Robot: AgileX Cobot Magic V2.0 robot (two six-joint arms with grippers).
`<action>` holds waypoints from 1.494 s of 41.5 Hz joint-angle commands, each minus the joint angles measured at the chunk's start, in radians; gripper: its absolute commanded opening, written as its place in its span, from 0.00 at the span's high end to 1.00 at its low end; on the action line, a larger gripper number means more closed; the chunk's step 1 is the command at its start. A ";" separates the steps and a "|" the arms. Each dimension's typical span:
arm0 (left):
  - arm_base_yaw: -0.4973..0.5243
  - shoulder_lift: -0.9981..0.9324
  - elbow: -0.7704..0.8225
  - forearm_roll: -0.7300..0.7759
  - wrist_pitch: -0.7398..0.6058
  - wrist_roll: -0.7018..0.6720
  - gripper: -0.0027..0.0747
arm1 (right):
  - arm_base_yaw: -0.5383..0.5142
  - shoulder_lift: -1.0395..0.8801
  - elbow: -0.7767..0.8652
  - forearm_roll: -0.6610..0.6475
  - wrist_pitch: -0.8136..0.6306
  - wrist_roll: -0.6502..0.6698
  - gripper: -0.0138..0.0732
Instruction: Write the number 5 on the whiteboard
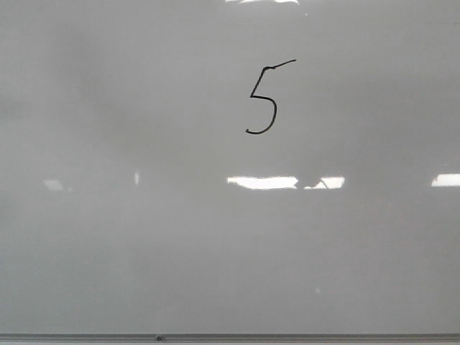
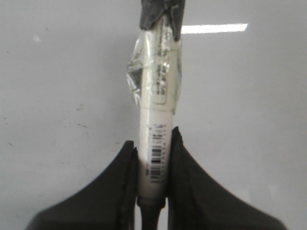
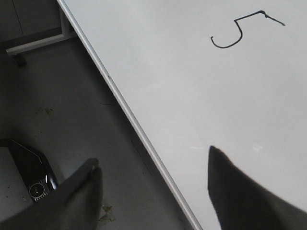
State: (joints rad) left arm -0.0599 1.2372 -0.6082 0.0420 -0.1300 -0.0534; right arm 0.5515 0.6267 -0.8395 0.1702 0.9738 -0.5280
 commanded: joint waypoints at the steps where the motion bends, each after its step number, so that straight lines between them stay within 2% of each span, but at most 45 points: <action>1: 0.002 0.039 -0.029 -0.012 -0.155 -0.012 0.99 | -0.006 0.000 -0.025 0.000 -0.058 0.003 0.27; 8: 0.002 0.105 -0.029 -0.012 -0.214 -0.020 0.99 | -0.006 0.000 -0.025 0.000 -0.058 0.003 0.27; 25: 0.002 0.201 -0.029 -0.012 -0.257 -0.020 0.97 | -0.006 0.000 -0.025 0.000 -0.058 0.003 0.27; 30: 0.002 0.203 -0.029 -0.008 -0.259 -0.020 0.83 | -0.006 0.000 -0.025 0.000 -0.058 0.003 0.27; 36: 0.002 0.203 -0.029 -0.008 -0.257 -0.020 0.58 | -0.006 0.000 -0.025 0.000 -0.058 0.003 0.27; 38: 0.002 0.198 -0.029 -0.008 -0.251 -0.020 0.53 | -0.006 0.000 -0.025 0.000 -0.058 0.003 0.27; 41: 0.002 0.184 -0.029 -0.008 -0.239 -0.020 0.52 | -0.006 0.000 -0.025 0.000 -0.058 0.003 0.27; 52: 0.002 0.037 -0.029 -0.008 -0.103 -0.020 0.52 | -0.006 0.000 -0.025 0.000 -0.059 0.003 0.27; 56: 0.000 -0.046 -0.041 -0.001 0.026 -0.020 0.52 | -0.006 0.000 -0.025 0.000 -0.063 0.008 0.27; 62: -0.018 -0.154 -0.105 0.004 0.250 -0.020 0.52 | -0.006 0.000 -0.025 0.000 -0.074 0.088 0.27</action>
State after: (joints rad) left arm -0.0626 1.1642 -0.6466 0.0460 0.0433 -0.0653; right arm 0.5515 0.6267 -0.8395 0.1702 0.9720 -0.4840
